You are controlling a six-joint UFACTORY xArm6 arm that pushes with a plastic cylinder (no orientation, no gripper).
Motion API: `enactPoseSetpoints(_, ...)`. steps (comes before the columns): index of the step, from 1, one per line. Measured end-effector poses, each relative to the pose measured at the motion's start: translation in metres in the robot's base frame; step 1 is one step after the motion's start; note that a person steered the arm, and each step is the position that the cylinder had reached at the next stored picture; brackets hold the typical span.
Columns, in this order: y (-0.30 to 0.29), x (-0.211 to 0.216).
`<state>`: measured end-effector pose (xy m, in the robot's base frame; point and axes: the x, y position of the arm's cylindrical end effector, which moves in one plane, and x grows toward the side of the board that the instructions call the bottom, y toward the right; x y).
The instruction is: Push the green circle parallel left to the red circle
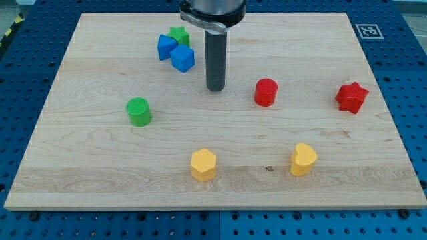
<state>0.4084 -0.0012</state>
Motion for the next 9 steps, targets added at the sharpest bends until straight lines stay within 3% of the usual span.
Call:
enactPoseSetpoints(1,-0.008,0.004)
enactPoseSetpoints(3,-0.057,0.055)
enactPoseSetpoints(4,-0.057,0.09)
enactPoseSetpoints(5,-0.103,0.128)
enactPoseSetpoints(6,-0.169,0.122)
enactPoseSetpoints(7,-0.16,0.066)
enactPoseSetpoints(9,-0.099,0.056)
